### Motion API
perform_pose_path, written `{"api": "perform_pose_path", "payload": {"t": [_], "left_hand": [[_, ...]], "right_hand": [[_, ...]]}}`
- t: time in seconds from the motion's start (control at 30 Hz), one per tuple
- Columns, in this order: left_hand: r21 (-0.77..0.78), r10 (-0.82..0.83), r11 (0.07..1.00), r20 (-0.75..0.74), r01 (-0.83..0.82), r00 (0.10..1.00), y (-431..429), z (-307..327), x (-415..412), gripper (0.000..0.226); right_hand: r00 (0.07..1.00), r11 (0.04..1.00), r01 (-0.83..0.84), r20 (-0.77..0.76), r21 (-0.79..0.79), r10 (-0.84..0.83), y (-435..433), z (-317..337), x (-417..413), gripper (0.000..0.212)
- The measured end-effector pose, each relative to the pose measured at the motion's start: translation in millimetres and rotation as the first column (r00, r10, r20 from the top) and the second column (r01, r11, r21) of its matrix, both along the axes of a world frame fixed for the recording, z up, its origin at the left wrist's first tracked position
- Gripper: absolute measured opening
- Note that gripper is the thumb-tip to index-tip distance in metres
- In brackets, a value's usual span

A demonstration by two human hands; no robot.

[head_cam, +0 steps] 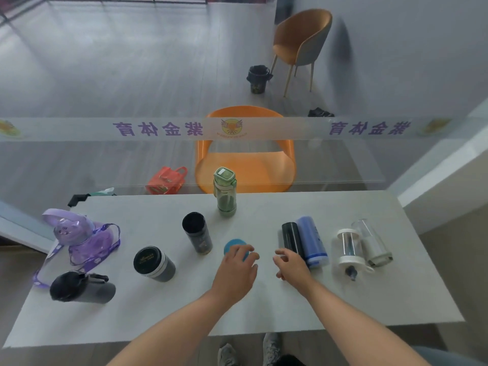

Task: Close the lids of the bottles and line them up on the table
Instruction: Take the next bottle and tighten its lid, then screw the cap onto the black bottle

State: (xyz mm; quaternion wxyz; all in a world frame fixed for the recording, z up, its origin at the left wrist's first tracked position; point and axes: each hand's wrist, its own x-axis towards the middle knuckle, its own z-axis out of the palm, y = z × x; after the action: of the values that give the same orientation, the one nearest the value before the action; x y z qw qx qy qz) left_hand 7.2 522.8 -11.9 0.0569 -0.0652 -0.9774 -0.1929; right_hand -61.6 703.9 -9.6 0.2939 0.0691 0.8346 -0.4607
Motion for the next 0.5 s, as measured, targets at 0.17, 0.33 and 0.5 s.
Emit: {"api": "perform_pose_path", "payload": {"t": [0.17,0.33,0.5], "left_hand": [[0.139,-0.049,0.990,0.074,0.038,0.996,43.8,-10.4,-5.6,0.021],[0.149,-0.014,0.988,0.271,-0.028,0.963,91.7,-32.9,-11.9,0.031],[0.290,0.121,0.904,0.532,-0.315,0.838,138.0,-61.7,-23.1,0.048]], "right_hand": [[0.998,0.995,0.062,-0.034,0.081,-0.060,59.0,-8.2,1.2,0.030],[0.997,0.986,0.075,-0.010,0.146,-0.074,101.4,-34.8,-7.9,0.029],[0.996,0.995,0.018,0.084,0.096,-0.026,118.0,-67.8,-8.0,0.040]]}}
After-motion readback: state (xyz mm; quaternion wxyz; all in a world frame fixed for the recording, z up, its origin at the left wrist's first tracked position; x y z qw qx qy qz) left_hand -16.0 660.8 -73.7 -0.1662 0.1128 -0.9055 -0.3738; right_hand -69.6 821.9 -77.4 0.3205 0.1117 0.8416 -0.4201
